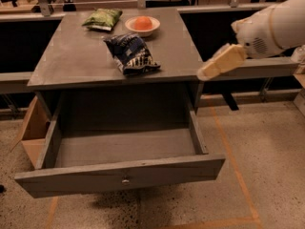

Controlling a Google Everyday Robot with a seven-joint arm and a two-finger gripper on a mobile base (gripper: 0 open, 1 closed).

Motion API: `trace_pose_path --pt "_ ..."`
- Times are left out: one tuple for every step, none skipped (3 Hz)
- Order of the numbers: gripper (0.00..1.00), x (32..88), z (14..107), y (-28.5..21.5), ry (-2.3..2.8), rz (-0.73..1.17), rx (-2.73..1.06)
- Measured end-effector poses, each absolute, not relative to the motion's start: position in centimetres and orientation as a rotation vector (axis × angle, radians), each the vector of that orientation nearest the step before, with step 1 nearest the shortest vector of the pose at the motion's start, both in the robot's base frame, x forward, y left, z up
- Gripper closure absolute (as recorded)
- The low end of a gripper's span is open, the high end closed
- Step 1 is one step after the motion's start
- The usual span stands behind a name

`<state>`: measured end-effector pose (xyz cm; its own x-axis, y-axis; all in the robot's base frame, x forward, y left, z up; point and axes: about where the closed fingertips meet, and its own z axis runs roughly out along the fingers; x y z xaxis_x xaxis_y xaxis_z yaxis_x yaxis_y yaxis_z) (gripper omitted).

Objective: Place blue chip bag into top drawer

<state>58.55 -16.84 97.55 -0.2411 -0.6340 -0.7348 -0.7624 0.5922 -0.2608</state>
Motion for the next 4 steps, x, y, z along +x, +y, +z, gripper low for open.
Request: trace_pose_path --pt "0.0 64.9 95.4 -12.6 1.914 0.246 -1.005" --pt "0.0 66.7 95.7 -11.8 1.884 0.242 -0.961" --pt "0.0 66.7 95.7 -11.8 1.884 0.242 -0.962" --pt "0.0 67.2 95.6 -10.5 1.894 0.239 -0.905"
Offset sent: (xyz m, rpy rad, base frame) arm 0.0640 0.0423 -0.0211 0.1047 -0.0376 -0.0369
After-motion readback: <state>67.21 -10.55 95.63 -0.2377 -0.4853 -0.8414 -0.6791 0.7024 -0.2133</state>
